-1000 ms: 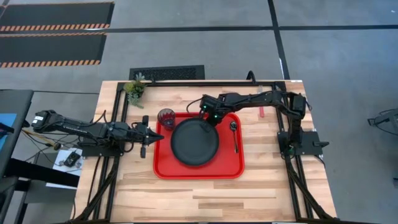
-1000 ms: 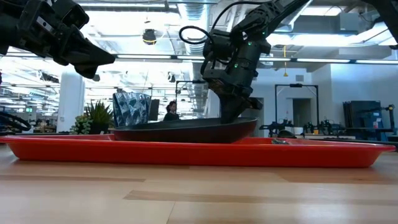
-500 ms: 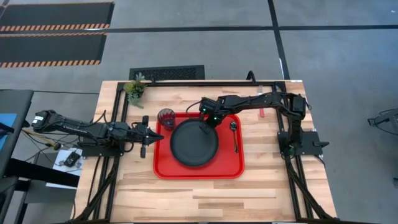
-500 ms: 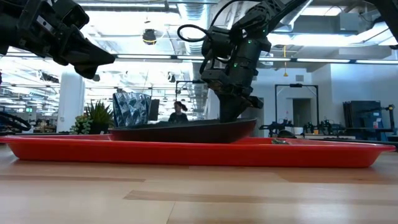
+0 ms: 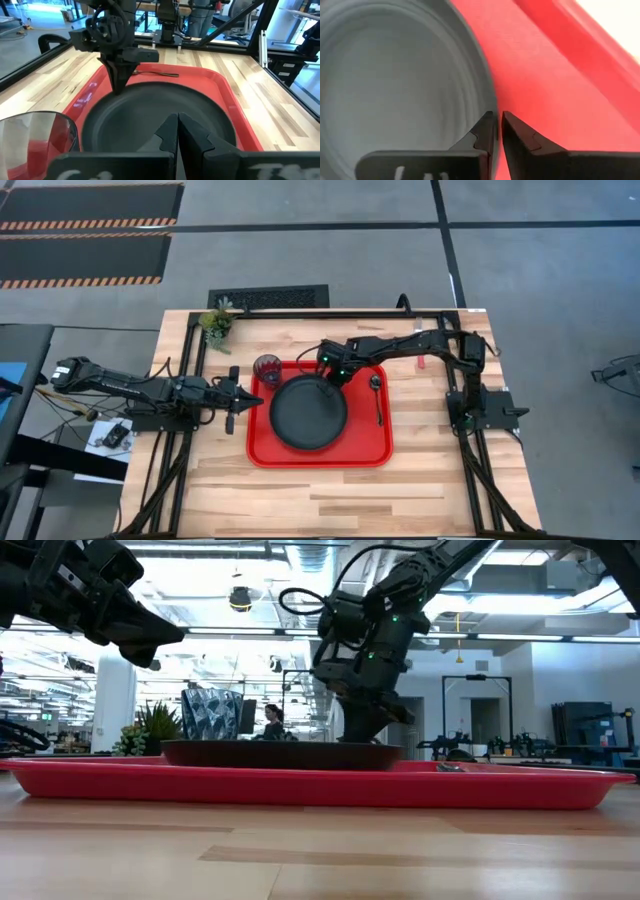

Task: Pick and place plate/cup/fork/spoon on tray
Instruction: Put the black plate on the red serving tray to the bottom right of the blue glass, then put the pink fork on the red serving tray to the right of the black plate

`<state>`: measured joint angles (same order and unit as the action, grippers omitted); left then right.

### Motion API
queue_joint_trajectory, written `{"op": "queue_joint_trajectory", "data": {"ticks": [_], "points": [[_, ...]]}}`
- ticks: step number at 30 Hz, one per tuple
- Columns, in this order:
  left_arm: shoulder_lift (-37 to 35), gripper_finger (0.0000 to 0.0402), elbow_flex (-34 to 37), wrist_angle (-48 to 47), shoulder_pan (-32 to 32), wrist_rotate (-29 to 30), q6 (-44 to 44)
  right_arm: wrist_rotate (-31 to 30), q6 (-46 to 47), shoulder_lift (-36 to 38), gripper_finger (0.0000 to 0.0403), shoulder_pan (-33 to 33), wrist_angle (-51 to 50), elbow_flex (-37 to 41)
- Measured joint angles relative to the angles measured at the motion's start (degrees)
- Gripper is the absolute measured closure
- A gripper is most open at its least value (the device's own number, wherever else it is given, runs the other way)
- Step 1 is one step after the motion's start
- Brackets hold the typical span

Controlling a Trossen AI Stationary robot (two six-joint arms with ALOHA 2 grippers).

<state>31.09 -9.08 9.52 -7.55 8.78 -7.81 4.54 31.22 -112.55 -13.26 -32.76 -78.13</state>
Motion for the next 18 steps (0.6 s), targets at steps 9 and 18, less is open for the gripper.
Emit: {"op": "queue_joint_trajectory", "data": {"ticks": [9, 18], "points": [[0.0, 0.0401, 0.0, 0.1, 0.0, -0.6, 0.0, -0.1, -1.8, 1.6, 0.0344, -0.2, -0.2, -2.4], [0.0, 0.0401, 0.0, 0.0, 0.0, -1.4, 0.0, -6.6, -12.1, 7.1, 0.0359, 0.7, -3.6, -4.3]]}}
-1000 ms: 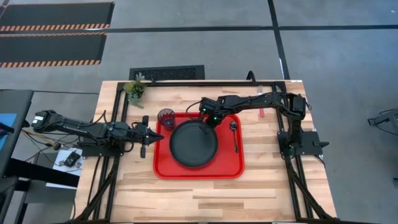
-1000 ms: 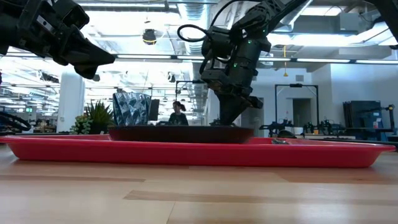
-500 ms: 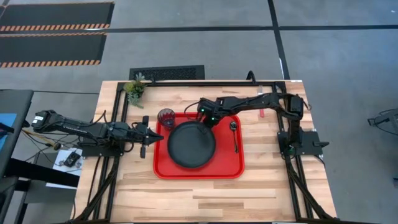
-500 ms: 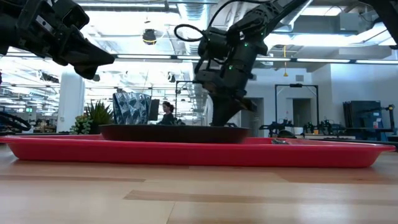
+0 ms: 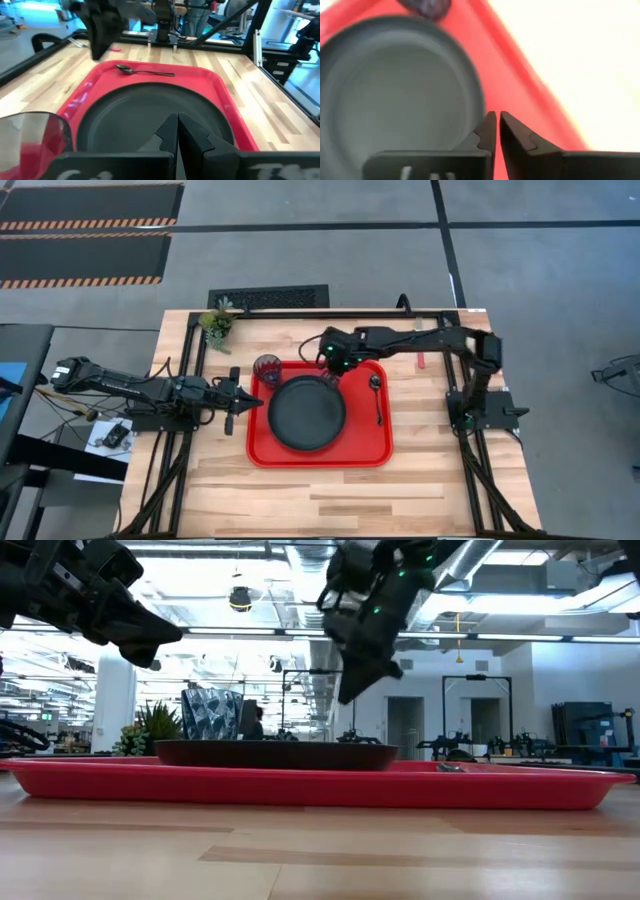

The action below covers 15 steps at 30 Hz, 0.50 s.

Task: Pick and place plate/cup/fork/spoon on tray
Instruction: Put the pink fork on the red serving tray to the right of the black plate

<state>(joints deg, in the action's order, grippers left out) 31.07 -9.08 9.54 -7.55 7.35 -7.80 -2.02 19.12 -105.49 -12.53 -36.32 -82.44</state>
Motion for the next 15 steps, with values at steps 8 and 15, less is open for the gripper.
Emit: {"op": "queue_joint_trajectory", "data": {"ticks": [8, 15], "points": [[0.0, 0.0402, 0.0, 0.4, 0.0, -2.2, 0.1, -2.6, -3.9, 15.8, 0.0388, 1.9, 22.5, 22.9], [0.0, 0.0401, 0.0, 1.4, 0.0, -2.6, -0.3, -6.2, -0.7, 30.3, 0.0398, 1.0, 31.3, 41.0]]}}
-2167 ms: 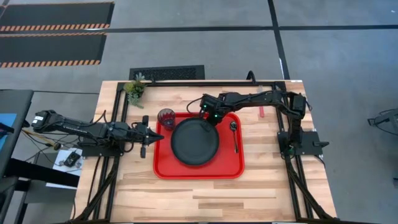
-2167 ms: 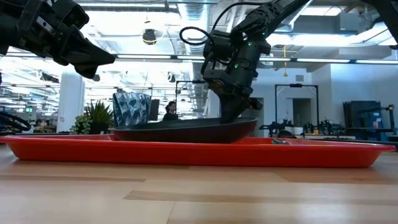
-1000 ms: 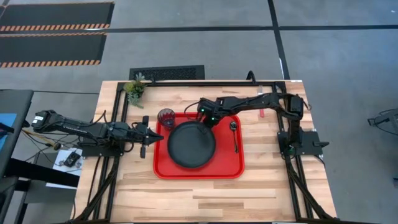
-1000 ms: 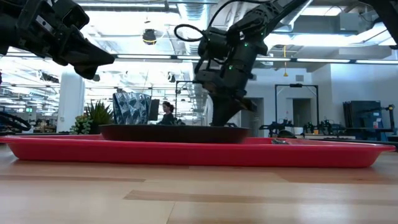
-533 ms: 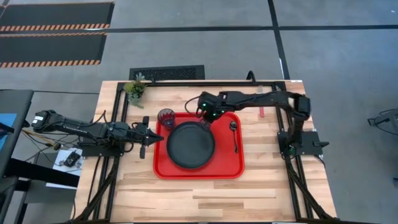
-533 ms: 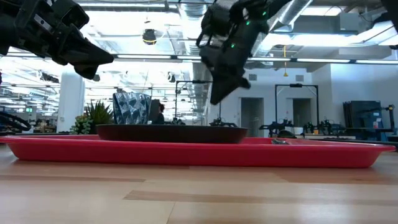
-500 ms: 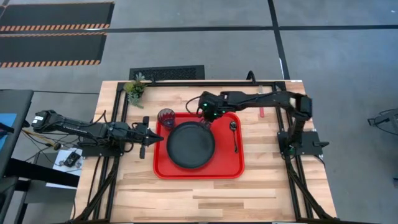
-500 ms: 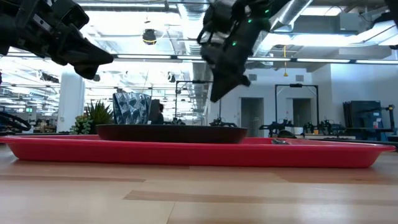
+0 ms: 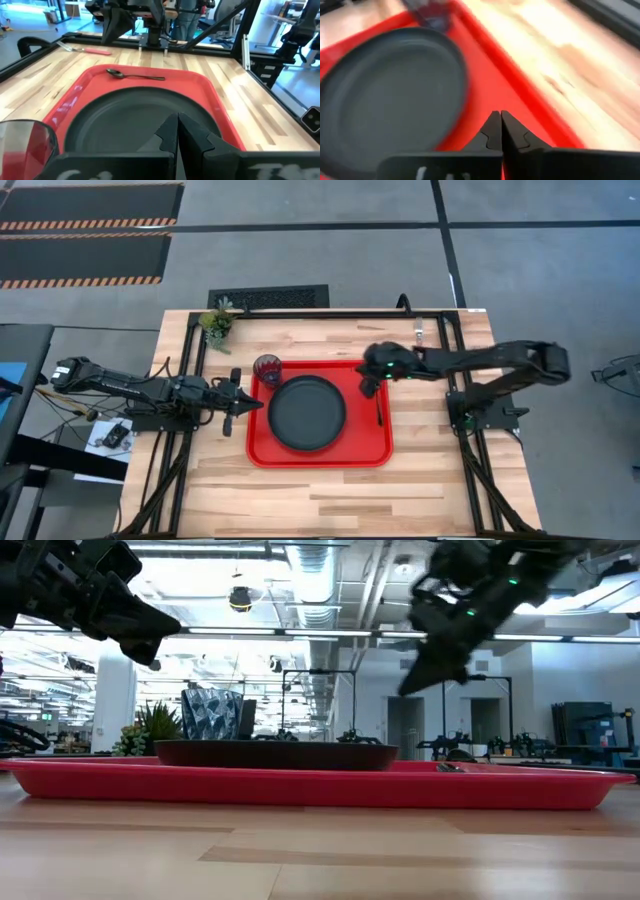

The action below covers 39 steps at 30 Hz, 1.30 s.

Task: Pick and place plate/cup/fork/spoon on tray
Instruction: Put the pink fork on the red serving tray to the right of the black plate

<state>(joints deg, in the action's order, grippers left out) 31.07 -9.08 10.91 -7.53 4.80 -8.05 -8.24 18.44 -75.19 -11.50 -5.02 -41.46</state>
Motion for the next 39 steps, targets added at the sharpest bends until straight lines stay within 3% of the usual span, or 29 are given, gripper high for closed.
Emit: {"op": "queue_joint_trajectory", "data": {"ticks": [6, 11, 17, 24, 31, 39], "points": [[0.0, 0.0401, 0.0, 0.5, 0.0, 0.2, 0.0, -4.2, 6.5, 10.3, 0.0364, -8.1, -8.5, 5.8], [0.0, 0.0401, 0.0, 0.5, 0.0, 0.4, 0.0, -7.3, 10.1, 11.1, 0.033, -17.8, -18.7, 6.2], [0.0, 0.0401, 0.0, 0.0, 0.0, 0.4, -0.2, -7.6, 10.7, 7.3, 0.029, -28.3, -22.5, 6.2], [0.0, 0.0401, 0.0, -0.6, 0.0, 0.4, -0.3, -9.5, 9.1, 1.1, 0.0258, -35.7, -21.0, 6.2], [0.0, 0.0401, 0.0, -1.3, 0.0, 0.5, -0.8, -11.9, 8.1, -4.4, 0.0262, -39.2, -16.7, 6.1], [0.0, 0.0402, 0.0, -1.3, 0.0, 0.5, -0.8, -13.7, 10.9, -9.4, 0.0277, -38.9, -22.0, 1.4]]}}
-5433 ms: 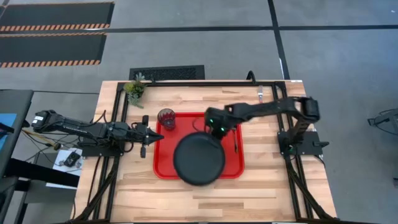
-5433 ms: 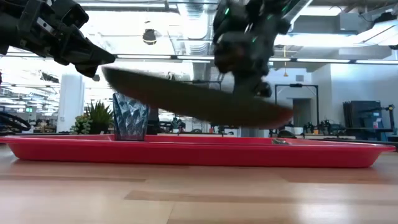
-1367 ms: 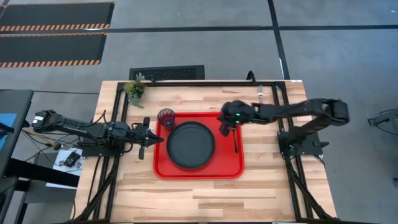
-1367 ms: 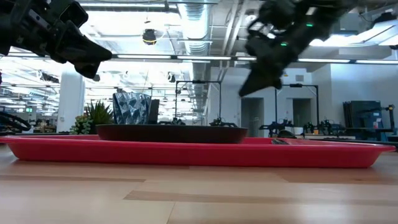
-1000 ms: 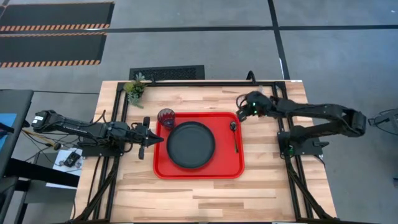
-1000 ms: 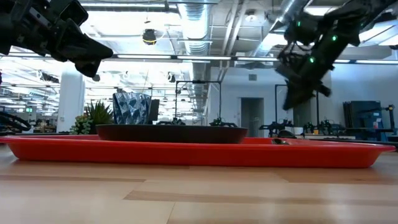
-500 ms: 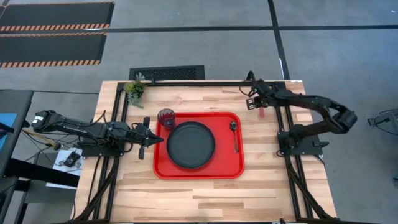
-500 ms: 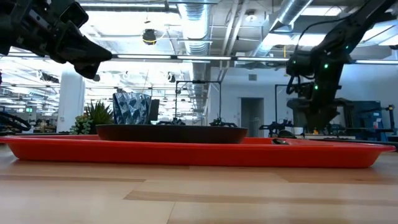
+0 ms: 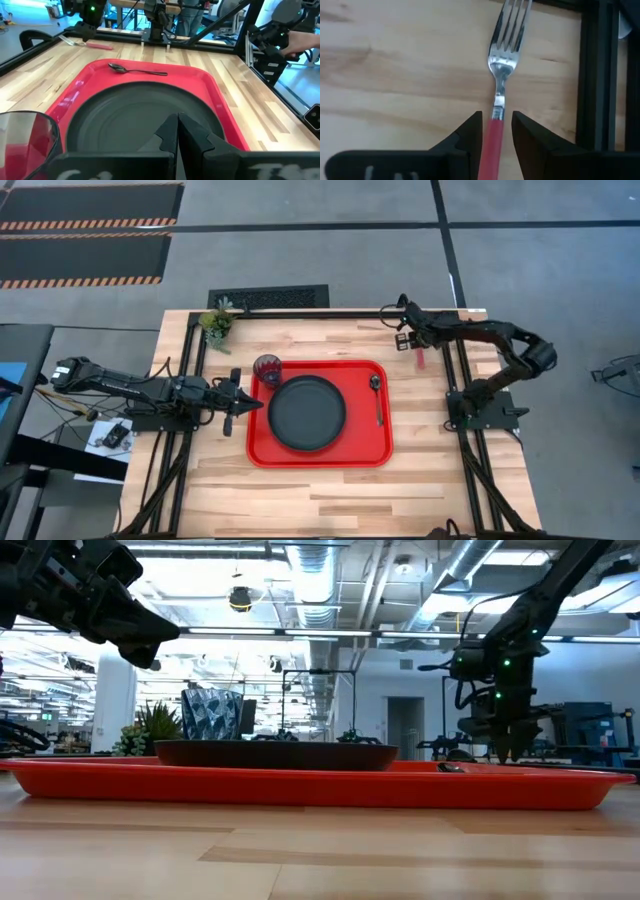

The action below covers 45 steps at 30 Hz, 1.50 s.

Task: Pick and place plate/cup/fork/spoon on tray
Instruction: Put the pink fork on the red serving tray to the right of the black plate

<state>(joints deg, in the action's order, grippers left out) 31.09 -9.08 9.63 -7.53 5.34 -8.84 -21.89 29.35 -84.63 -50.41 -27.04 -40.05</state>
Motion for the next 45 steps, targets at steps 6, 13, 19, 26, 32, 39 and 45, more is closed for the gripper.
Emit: {"op": "queue_joint_trajectory", "data": {"ticks": [6, 13, 19, 26, 32, 39, 45], "points": [[0.0, 0.0401, 0.0, -0.9, 0.0, 0.0, 0.0, 0.9, 0.9, -5.5, 0.0278, -1.5, -6.9, -6.1], [0.0, 0.0401, 0.0, -1.3, 0.0, 0.0, -0.3, 3.4, 2.3, -13.1, 0.0278, -3.6, -16.3, -14.1], [0.0, 0.0401, 0.0, -1.6, 0.0, 0.0, -0.5, 7.3, 1.9, -17.6, 0.0279, -4.8, -21.5, -18.9], [0.0, 0.0402, 0.0, -2.5, 0.0, 0.0, -0.8, 15.0, 0.2, -18.1, 0.0301, -3.9, -19.4, -19.5], [0.0, 0.0401, 0.0, -2.5, 0.0, 0.0, -1.1, 15.9, 0.2, -18.1, 0.0324, -0.7, -19.0, -19.5], [0.0, 0.0401, 0.0, -2.5, 0.0, 0.1, -1.7, 18.2, 0.1, -18.1, 0.0335, 3.8, -17.9, -19.6], [0.0, 0.0401, 0.0, -2.5, 0.0, 1.6, -2.4, 21.9, 0.0, -17.3, 0.0337, 5.8, -17.9, -19.4]]}}
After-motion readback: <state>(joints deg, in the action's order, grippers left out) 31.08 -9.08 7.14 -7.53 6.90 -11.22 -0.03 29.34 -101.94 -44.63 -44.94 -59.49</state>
